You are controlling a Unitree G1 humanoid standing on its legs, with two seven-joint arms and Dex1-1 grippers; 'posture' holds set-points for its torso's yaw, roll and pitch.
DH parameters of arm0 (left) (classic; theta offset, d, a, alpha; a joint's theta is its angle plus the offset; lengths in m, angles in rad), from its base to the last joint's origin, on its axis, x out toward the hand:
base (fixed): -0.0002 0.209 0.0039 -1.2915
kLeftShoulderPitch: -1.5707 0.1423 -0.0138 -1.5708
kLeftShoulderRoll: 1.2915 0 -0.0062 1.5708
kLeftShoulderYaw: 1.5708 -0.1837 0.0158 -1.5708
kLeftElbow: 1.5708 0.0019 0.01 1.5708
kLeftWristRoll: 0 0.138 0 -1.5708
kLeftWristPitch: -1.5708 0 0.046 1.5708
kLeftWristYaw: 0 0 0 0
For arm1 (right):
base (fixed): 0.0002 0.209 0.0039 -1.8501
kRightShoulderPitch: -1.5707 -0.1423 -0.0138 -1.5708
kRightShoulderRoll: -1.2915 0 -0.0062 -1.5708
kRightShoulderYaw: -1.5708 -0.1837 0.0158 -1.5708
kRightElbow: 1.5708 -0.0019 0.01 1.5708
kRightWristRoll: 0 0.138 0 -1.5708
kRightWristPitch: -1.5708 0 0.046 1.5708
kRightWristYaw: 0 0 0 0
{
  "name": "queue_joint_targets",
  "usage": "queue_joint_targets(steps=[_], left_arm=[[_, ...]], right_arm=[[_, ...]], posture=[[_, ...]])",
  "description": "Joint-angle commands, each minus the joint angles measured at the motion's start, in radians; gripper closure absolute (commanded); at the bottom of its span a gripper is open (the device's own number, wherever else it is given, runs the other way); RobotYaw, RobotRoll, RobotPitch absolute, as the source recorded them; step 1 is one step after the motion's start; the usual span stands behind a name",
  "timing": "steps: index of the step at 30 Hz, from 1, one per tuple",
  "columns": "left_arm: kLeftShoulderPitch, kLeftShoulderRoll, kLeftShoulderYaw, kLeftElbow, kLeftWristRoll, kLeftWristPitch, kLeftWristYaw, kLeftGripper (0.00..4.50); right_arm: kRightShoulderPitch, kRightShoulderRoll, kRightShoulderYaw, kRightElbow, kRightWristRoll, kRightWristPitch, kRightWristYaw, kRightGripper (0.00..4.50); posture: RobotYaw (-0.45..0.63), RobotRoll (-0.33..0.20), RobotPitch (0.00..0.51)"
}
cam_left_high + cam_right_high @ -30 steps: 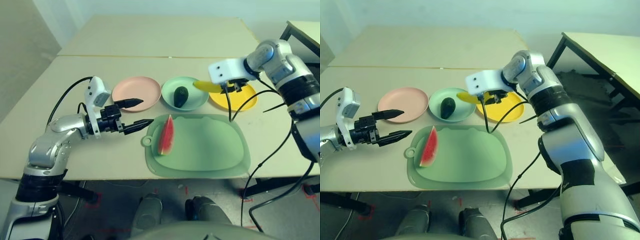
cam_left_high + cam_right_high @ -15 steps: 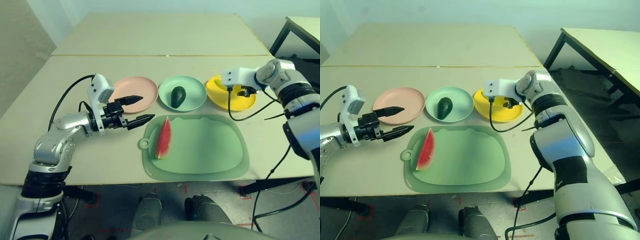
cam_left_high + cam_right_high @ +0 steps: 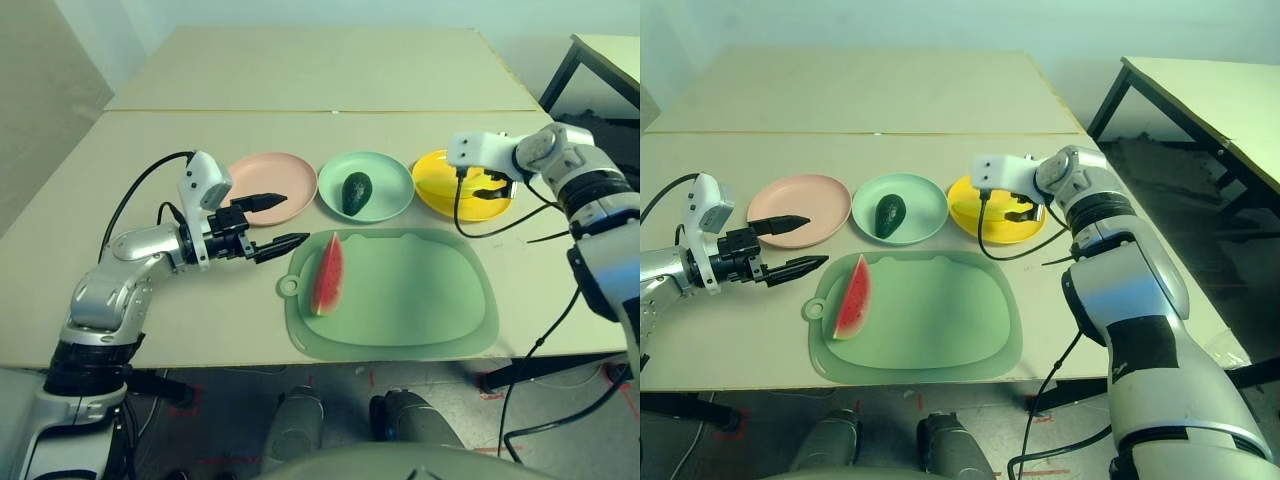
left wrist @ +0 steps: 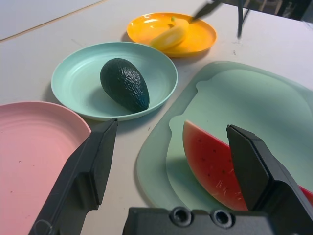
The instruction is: Place the fruits into color-matched plates.
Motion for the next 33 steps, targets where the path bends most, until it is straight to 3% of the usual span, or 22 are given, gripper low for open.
queue_joint_targets(steps=[1,5,10,14,17,23,26,33], left_arm=[[-0.025,0.018,-0.026,0.038,0.051,-0.054,-0.022,0.00],[-0.089,0.045,-0.070,0.093,0.114,-0.132,-0.084,0.00],[-0.192,0.094,-0.167,0.223,0.270,-0.324,-0.165,0.00],[-0.279,0.101,-0.247,0.311,0.366,-0.488,-0.237,0.00],[-0.337,0.091,-0.280,0.374,0.395,-0.582,-0.286,0.00],[-0.430,0.067,-0.342,0.493,0.451,-0.723,-0.370,0.00],[-0.461,0.038,-0.370,0.517,0.466,-0.758,-0.394,0.00],[-0.521,-0.032,-0.396,0.510,0.432,-0.784,-0.480,0.00]], right_arm=[[0.111,-0.052,-0.098,-0.158,0.101,0.116,0.052,0.04],[0.313,-0.069,-0.340,-0.544,0.373,0.404,0.103,0.04],[0.650,-0.070,-0.520,-0.992,0.683,0.657,0.204,0.04],[0.866,-0.011,-0.671,-1.167,0.903,0.755,0.195,0.04],[1.017,-0.028,-0.654,-1.205,0.908,0.595,0.298,0.04],[1.174,-0.070,-0.561,-1.170,0.838,0.284,0.469,0.04],[1.194,-0.047,-0.538,-1.127,0.842,0.153,0.517,0.04],[1.188,-0.024,-0.503,-1.082,0.835,0.074,0.503,0.04]], posture=[[0.10,0.000,0.094],[0.08,0.000,0.095],[0.05,0.000,0.090],[0.04,0.000,0.081],[0.03,0.000,0.077],[0.02,0.000,0.072],[0.02,0.000,0.073],[0.01,0.000,0.066]])
